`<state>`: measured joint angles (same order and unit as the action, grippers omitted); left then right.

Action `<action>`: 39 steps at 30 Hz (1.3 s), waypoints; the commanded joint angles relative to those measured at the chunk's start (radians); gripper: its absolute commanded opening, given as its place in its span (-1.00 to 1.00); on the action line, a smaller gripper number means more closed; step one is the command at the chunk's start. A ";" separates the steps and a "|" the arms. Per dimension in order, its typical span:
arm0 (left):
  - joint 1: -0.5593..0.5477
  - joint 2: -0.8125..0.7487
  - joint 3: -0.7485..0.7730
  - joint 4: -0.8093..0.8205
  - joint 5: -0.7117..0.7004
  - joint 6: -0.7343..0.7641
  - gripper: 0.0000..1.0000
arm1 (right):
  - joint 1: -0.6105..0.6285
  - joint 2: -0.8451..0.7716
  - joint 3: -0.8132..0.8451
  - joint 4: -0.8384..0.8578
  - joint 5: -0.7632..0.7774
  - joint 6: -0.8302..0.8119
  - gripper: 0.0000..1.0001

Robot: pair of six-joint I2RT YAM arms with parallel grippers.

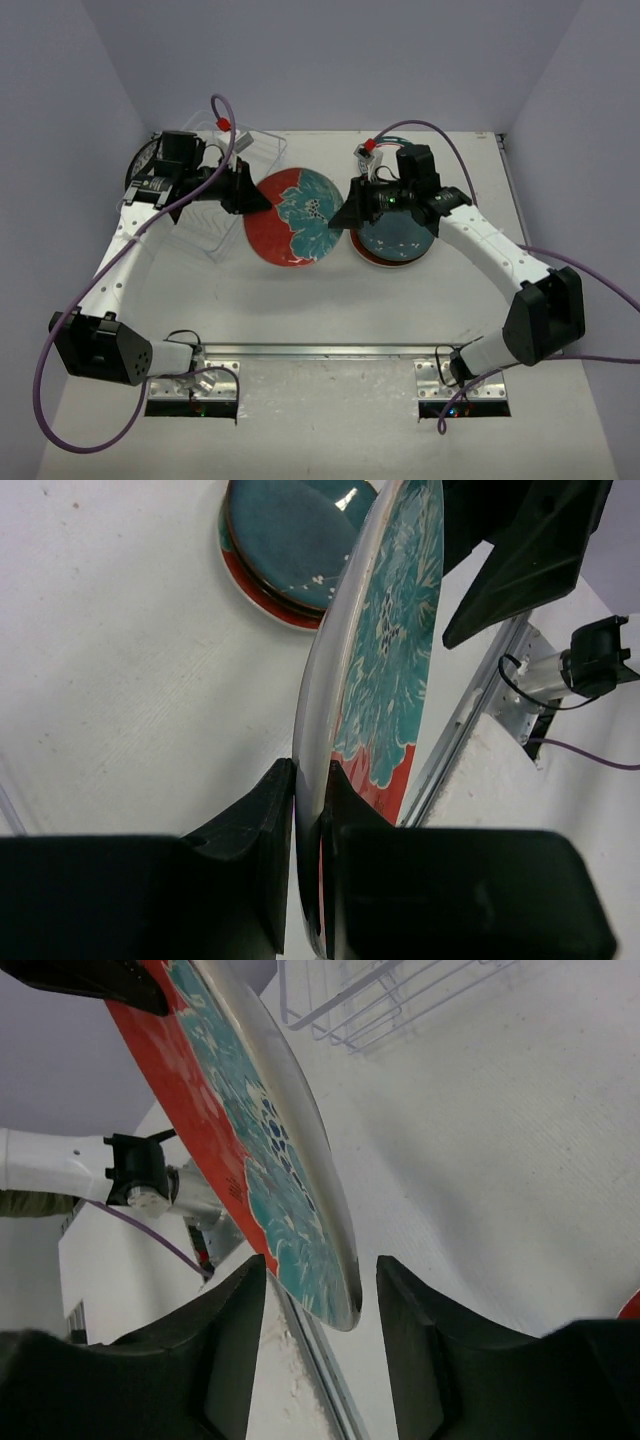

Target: Unload the plates from the dish rack

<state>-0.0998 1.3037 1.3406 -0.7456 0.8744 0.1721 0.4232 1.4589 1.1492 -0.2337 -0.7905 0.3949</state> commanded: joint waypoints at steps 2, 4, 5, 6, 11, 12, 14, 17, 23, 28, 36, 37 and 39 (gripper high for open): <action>-0.009 -0.055 -0.001 0.163 0.091 -0.076 -1.00 | 0.005 0.029 0.049 0.068 -0.014 0.115 -0.57; -0.009 -0.057 -0.013 0.169 0.085 -0.082 -1.00 | 0.005 0.025 0.039 0.082 -0.021 0.127 -0.97; -0.009 -0.057 -0.016 0.170 0.083 -0.085 -1.00 | 0.004 0.021 0.034 0.088 -0.024 0.134 -1.00; -0.009 -0.057 -0.020 0.171 0.082 -0.089 -1.00 | 0.003 0.016 0.027 0.093 -0.028 0.143 -1.00; -0.009 -0.050 -0.031 0.197 0.023 -0.143 -0.10 | -0.049 -0.034 -0.035 0.122 -0.056 0.175 -1.00; -0.009 -0.046 -0.031 0.198 0.011 -0.148 0.16 | -0.071 -0.047 -0.052 0.130 -0.065 0.183 -1.00; -0.009 -0.034 -0.031 0.202 -0.021 -0.162 0.50 | -0.143 -0.078 -0.093 0.140 -0.091 0.208 -1.00; -0.009 -0.011 -0.016 0.206 -0.059 -0.162 1.00 | -0.255 -0.116 -0.143 0.137 -0.173 0.227 -1.00; -0.009 0.023 0.006 0.232 -0.115 -0.204 1.00 | -0.552 -0.178 -0.264 0.054 -0.268 0.149 -1.00; -0.009 0.026 0.002 0.238 -0.116 -0.201 1.00 | -0.700 -0.132 -0.291 -0.005 -0.291 0.074 -1.00; -0.008 0.023 -0.023 0.228 -0.152 -0.198 1.00 | -0.759 0.046 -0.209 -0.065 -0.265 0.064 -1.00; -0.008 0.023 -0.026 0.225 -0.166 -0.198 1.00 | -0.759 0.060 -0.197 -0.070 -0.261 0.063 -1.00; -0.006 0.020 -0.032 0.221 -0.188 -0.197 1.00 | -0.759 0.097 -0.177 -0.081 -0.260 0.065 -1.00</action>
<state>-0.1036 1.3361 1.3033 -0.5567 0.7296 -0.0170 -0.3332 1.5410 0.8612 -0.3518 -0.9080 0.4540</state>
